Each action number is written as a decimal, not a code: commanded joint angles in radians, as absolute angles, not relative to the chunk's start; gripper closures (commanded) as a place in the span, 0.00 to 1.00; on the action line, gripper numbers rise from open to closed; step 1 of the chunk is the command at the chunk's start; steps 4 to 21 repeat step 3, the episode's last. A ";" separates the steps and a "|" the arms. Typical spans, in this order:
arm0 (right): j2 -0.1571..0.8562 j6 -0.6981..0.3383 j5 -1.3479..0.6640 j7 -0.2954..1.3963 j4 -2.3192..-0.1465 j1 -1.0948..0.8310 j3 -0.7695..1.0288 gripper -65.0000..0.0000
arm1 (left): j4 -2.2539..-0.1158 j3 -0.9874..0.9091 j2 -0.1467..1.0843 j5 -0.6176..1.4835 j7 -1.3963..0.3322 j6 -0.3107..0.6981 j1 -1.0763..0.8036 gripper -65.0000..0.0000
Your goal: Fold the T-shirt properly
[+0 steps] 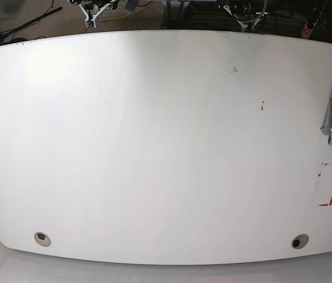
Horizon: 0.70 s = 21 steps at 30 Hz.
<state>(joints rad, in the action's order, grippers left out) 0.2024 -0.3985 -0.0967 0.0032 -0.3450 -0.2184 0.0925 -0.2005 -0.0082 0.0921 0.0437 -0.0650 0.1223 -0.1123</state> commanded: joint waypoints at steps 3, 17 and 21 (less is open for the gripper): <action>0.211 -0.398 -0.097 0.001 -0.344 -0.226 0.094 0.63 | -0.202 -0.007 0.093 0.035 -0.067 0.081 -0.119 0.47; 0.211 -0.398 -0.097 0.001 -0.344 -0.226 0.094 0.63 | -0.202 -0.007 0.093 0.035 -0.067 0.081 -0.119 0.47; 0.211 -0.398 -0.097 0.001 -0.344 -0.226 0.094 0.63 | -0.202 -0.007 0.093 0.035 -0.067 0.081 -0.119 0.47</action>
